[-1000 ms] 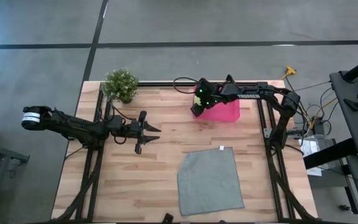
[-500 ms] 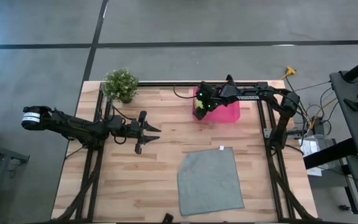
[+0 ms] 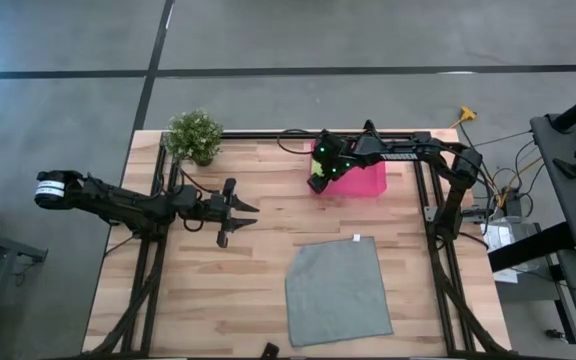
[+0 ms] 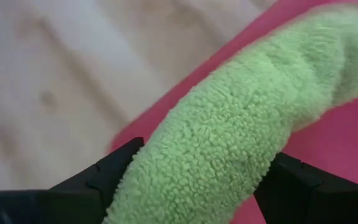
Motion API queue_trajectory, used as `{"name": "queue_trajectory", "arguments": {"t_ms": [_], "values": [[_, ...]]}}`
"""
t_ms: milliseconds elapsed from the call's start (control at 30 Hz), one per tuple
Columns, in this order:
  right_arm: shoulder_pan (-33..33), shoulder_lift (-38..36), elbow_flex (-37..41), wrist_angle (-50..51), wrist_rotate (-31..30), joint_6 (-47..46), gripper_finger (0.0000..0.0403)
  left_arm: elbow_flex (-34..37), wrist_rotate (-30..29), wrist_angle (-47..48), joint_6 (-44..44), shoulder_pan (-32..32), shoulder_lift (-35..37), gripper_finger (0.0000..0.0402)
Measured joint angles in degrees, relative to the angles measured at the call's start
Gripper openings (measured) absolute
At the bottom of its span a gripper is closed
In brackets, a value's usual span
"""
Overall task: Roll microfiber towels into tight, uniform cylinder then place into a basket
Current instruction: Put the rolled green microfiber cloth into the pink bin
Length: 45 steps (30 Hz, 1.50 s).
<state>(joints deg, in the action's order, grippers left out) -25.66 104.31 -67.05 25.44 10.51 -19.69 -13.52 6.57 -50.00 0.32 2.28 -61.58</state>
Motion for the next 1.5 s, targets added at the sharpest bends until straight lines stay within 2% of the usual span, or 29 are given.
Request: {"name": "queue_trajectory", "arguments": {"t_ms": [100, 200, 300, 467, 600, 733, 900, 1033, 1200, 1367, 1500], "values": [[0.2, 0.0, 0.0, 0.3, 5.1, 0.5, 0.0258, 0.0, 0.0, 0.0, 0.0, 0.0, 0.0, 0.0114], [0.2, 0.0, 0.0, 1.6, 5.5, 1.3, 0.0258, 0.0, 0.0, 0.0, 0.0, 0.0, 0.0, 0.0114], [0.2, 0.0, 0.0, 1.8, 4.2, 1.9, 0.0258, 0.0, 0.0, 0.0, 0.0, 0.0, 0.0, 0.0114], [0.2, 0.0, -0.2, 3.4, -2.0, 1.1, 0.0258, 0.0, 0.0, 0.0, 0.0, 0.0, 0.0, 0.0114], [0.1, 0.0, -0.2, 4.8, -0.5, -0.7, 0.0244, 0.0, 0.0, 0.0, 0.0, 0.0, 0.0, 0.0114], [0.2, 0.0, -0.2, 4.8, -0.1, -6.7, 0.0227, 0.0, 0.0, 0.0, 0.0, 0.0, 0.0, 0.0114], [0.2, 0.0, -0.2, 4.6, -0.5, -6.0, 0.0225, 0.0, 0.0, 0.0, 0.0, 0.0, 0.0, 0.0114], [0.3, 0.0, -0.3, 4.7, -6.3, -4.6, 0.0253, 0.0, 0.0, 0.0, -0.1, 0.0, 0.0, 0.0114], [0.8, 0.0, -0.8, 10.4, -15.1, -0.9, 0.0312, 0.0, 0.0, 0.0, -0.1, 0.0, 0.0, 0.0114], [1.3, 0.1, -0.5, 10.4, -15.2, -0.6, 0.0374, 0.0, 0.0, 0.0, -0.1, 0.0, 0.0, 0.0114], [1.8, 0.9, -0.5, 10.4, -15.0, -1.7, 0.0394, 0.0, 0.0, -0.1, -0.1, 0.0, 0.2, 0.0114]]}}
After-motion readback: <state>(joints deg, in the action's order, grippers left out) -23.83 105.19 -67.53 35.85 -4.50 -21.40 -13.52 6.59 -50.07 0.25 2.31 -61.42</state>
